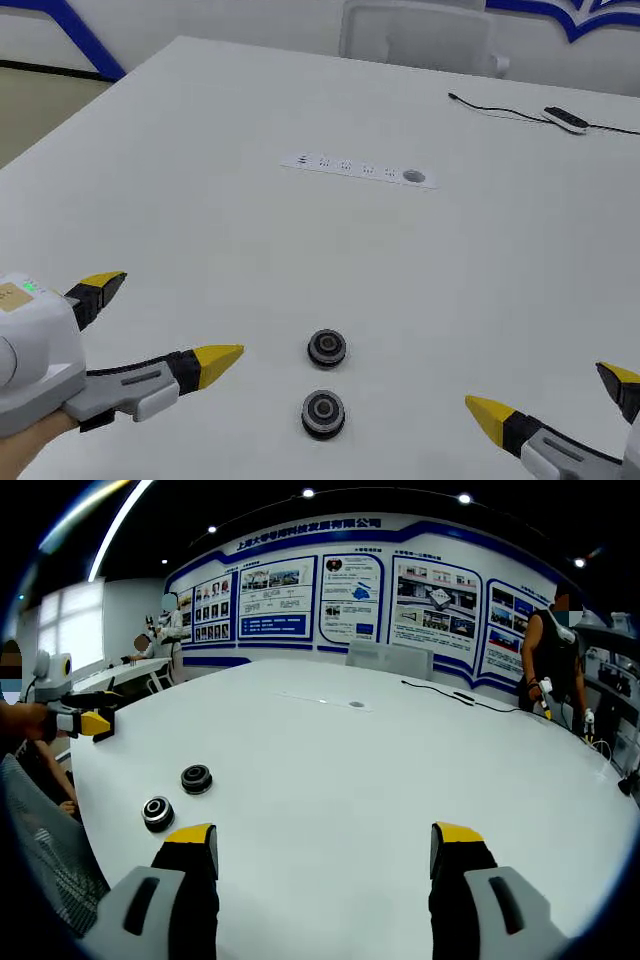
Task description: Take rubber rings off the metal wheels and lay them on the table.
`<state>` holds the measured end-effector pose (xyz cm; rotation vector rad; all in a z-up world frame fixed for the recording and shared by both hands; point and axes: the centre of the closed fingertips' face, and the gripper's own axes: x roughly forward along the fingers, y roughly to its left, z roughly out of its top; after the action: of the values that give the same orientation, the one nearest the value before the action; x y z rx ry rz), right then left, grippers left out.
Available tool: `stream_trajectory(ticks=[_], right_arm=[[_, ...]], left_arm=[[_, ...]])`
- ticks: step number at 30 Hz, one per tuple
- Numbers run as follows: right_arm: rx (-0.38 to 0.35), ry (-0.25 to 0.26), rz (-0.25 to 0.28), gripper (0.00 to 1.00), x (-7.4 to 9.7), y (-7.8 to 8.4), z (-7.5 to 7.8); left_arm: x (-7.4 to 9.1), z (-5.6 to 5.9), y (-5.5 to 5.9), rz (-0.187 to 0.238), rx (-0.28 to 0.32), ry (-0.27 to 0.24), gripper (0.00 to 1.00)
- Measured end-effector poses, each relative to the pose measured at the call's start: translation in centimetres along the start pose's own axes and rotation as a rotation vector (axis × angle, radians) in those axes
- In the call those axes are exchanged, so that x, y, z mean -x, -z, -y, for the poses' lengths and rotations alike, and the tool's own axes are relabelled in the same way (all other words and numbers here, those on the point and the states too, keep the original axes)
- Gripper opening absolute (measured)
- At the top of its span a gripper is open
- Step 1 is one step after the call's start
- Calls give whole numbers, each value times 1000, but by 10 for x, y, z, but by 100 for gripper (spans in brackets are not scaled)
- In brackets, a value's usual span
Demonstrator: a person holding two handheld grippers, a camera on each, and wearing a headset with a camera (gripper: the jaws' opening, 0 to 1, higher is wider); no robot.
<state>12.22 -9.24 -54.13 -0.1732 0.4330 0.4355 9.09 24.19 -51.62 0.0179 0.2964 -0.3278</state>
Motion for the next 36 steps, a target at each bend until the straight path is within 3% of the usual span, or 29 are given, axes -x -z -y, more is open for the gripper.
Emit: stream_trajectory(ticks=[10,25,36], right_arm=[[-21,3,2,88,1,0,2],[-77,8,-10,82,6,10,6],[-135,8,-16,78,5,15,10]], left_arm=[[-2,3,1,-7,-1,16,97],[-15,28,0,-40,-56,106,93],[-19,45,8,-73,-90,170,87]])
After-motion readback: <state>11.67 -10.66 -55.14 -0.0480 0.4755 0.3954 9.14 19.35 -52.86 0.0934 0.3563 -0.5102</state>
